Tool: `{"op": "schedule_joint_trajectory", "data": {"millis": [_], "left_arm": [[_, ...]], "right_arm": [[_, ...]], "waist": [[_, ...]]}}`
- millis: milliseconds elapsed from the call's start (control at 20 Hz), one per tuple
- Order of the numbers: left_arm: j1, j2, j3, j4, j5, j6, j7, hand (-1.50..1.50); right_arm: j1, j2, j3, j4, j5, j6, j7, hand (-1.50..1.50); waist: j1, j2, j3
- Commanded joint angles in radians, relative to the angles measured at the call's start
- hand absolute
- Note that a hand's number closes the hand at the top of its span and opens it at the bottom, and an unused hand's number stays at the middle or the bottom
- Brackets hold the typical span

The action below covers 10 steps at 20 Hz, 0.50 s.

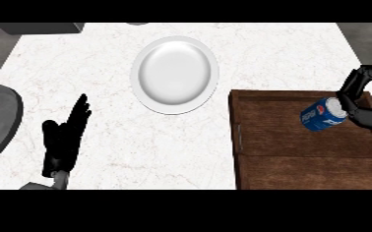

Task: Pick the can from the tray and place it in the plate

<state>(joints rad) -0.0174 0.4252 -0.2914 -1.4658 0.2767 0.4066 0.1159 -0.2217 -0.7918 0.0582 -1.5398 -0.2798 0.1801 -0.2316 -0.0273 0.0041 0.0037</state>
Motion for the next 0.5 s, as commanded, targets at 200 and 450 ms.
{"op": "schedule_joint_trajectory", "data": {"millis": [200,450], "left_arm": [[-0.041,-0.03,-0.012,0.026,-0.018,0.012,0.027,0.0],[-0.087,-0.036,-0.011,0.041,-0.025,-0.006,0.053,0.0]], "right_arm": [[0.153,0.075,-0.074,0.283,-0.192,0.391,-0.41,-1.5],[0.059,-0.066,-0.033,0.384,0.164,0.344,-0.562,-1.5]], "waist": [[0.022,0.007,0.002],[0.042,0.004,-0.001]]}}
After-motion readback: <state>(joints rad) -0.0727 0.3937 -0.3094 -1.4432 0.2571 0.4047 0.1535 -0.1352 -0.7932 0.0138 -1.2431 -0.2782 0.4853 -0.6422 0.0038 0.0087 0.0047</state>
